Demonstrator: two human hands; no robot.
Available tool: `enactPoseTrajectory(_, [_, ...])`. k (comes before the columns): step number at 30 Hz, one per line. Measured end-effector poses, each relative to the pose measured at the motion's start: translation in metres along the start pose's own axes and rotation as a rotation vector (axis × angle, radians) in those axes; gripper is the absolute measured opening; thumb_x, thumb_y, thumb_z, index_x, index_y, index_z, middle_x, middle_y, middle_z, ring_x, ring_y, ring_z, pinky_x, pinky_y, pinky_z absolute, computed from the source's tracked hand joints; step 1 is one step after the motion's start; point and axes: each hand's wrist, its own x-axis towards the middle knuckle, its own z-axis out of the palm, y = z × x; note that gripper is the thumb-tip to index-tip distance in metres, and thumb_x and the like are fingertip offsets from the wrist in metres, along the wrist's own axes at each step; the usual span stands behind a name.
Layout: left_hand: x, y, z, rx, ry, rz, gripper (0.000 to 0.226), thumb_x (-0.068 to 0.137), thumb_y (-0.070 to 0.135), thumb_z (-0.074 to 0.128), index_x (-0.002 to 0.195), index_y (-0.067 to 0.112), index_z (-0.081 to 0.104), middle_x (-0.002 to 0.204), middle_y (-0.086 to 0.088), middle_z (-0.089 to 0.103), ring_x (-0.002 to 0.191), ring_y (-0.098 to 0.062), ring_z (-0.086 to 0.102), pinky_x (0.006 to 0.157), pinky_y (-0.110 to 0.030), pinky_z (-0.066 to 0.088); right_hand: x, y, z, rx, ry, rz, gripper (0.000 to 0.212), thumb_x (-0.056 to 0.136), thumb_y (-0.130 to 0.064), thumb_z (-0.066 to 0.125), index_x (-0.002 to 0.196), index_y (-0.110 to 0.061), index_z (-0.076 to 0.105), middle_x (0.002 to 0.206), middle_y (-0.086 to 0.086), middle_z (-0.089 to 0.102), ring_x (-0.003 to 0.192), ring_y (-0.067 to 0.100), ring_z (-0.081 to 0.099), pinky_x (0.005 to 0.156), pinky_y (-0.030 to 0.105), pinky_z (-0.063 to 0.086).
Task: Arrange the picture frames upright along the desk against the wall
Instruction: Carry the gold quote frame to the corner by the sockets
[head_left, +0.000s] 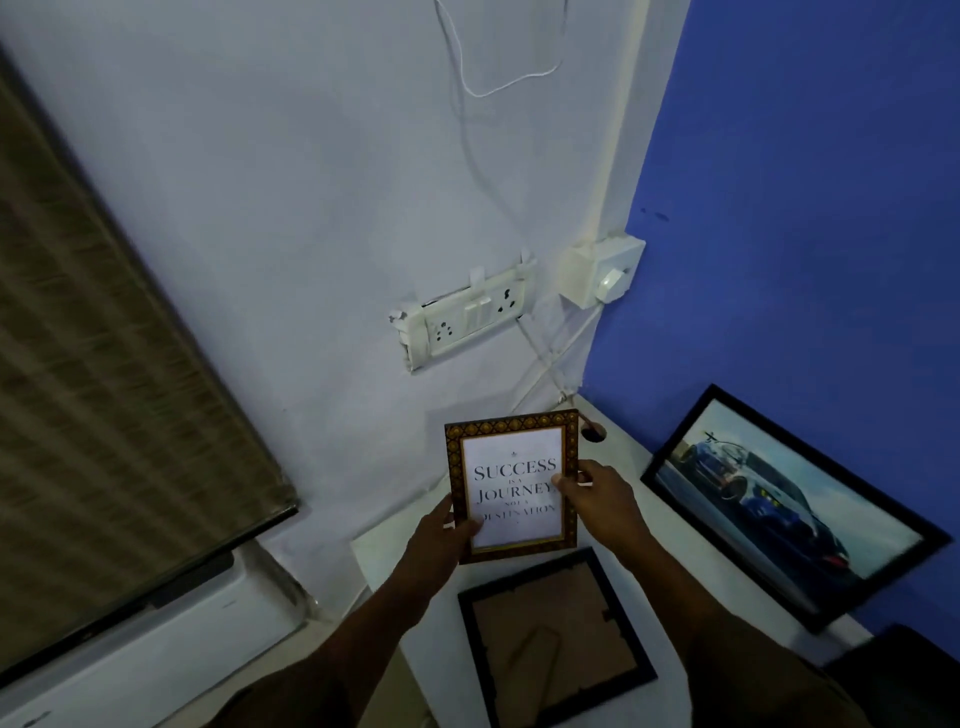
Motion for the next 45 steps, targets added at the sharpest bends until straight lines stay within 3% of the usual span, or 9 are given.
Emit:
enactPoseTrajectory(6, [0.069,-0.004,-0.018,-0.079,-0.020,-0.077,0.047,0.094,0.035,0.065,0.137,0.040,0.047,0.129,0.011,0.061,0.091,0.016,0.062,0.065,-0.004,0.050,0.075,-0.014,0.021,0.006,-0.080,0.037,0.039,0.094,-0.034,0.066,0.128,-0.012,0.064,0.108,0.001,0.064,0.096,0.015,0.057,0.071,0.023,0.043])
enactPoseTrajectory(11, [0.110,-0.016,-0.024,-0.079,0.005,-0.093,0.052,0.088,0.031,0.073,0.134,0.043,0.049,0.128,0.019,0.060,0.115,0.003,0.056,0.104,-0.033,0.046,0.119,-0.015,0.037,0.023,-0.128,0.088,0.041,0.095,-0.031,0.066,0.132,-0.013,0.061,0.108,-0.001,0.061,0.097,0.015,0.057,0.064,0.012,0.040])
enactPoseTrajectory(14, [0.118,-0.016,-0.020,-0.059,0.006,-0.087,0.050,0.088,0.026,0.072,0.128,0.047,0.051,0.130,0.015,0.060,0.113,0.006,0.057,0.099,-0.029,0.051,0.138,-0.014,0.041,0.051,-0.133,0.082,0.041,0.094,-0.028,0.068,0.132,-0.015,0.061,0.119,0.003,0.068,0.097,0.015,0.063,0.073,0.021,0.049])
enactPoseTrajectory(17, [0.119,-0.011,-0.015,-0.062,0.022,-0.090,0.046,0.093,0.015,0.068,0.119,0.048,0.049,0.115,0.025,0.058,0.100,0.010,0.059,0.074,-0.007,0.052,0.152,-0.014,0.044,0.077,-0.133,0.065,0.041,0.091,-0.026,0.071,0.130,-0.018,0.062,0.123,0.008,0.071,0.102,0.020,0.068,0.090,0.038,0.056])
enactPoseTrajectory(21, [0.117,-0.008,-0.007,-0.027,0.037,-0.033,0.052,0.094,0.009,0.065,0.115,0.052,0.047,0.113,0.033,0.054,0.094,0.027,0.058,0.070,-0.001,0.048,0.155,-0.015,0.046,0.073,-0.123,0.040,0.048,0.091,-0.023,0.072,0.135,-0.015,0.058,0.117,0.004,0.066,0.110,0.023,0.064,0.098,0.047,0.054])
enactPoseTrajectory(30, [0.116,-0.010,0.007,-0.080,0.143,-0.014,0.051,0.093,0.011,0.066,0.109,0.057,0.048,0.108,0.037,0.054,0.094,0.016,0.061,0.071,-0.006,0.051,0.163,0.007,0.046,0.120,-0.161,0.058,0.068,0.082,-0.042,0.076,0.143,-0.027,0.049,0.137,0.005,0.058,0.120,0.020,0.061,0.101,0.039,0.052])
enactPoseTrajectory(34, [0.111,-0.016,0.007,-0.119,0.191,-0.052,0.052,0.094,0.013,0.067,0.110,0.057,0.045,0.114,0.029,0.057,0.100,0.011,0.058,0.070,-0.007,0.051,0.163,0.002,0.048,0.169,-0.203,0.047,0.061,0.086,-0.032,0.077,0.141,-0.025,0.052,0.135,0.005,0.059,0.121,0.021,0.060,0.105,0.042,0.050])
enactPoseTrajectory(39, [0.112,-0.023,0.005,-0.126,0.228,-0.150,0.071,0.094,0.022,0.067,0.153,0.030,0.029,0.146,0.002,0.048,0.106,-0.003,0.059,0.087,-0.021,0.047,0.164,0.004,0.051,0.186,-0.204,0.046,0.056,0.089,-0.027,0.075,0.140,-0.022,0.053,0.125,0.000,0.062,0.117,0.019,0.061,0.102,0.038,0.051])
enactPoseTrajectory(45, [0.113,-0.032,0.001,-0.175,0.232,-0.215,0.082,0.093,0.026,0.068,0.158,0.023,0.018,0.156,-0.006,0.035,0.115,-0.011,0.048,0.092,-0.030,0.040,0.160,0.016,0.055,0.152,-0.207,0.042,0.073,0.087,-0.036,0.075,0.150,-0.023,0.041,0.148,0.008,0.050,0.131,0.024,0.053,0.109,0.047,0.047])
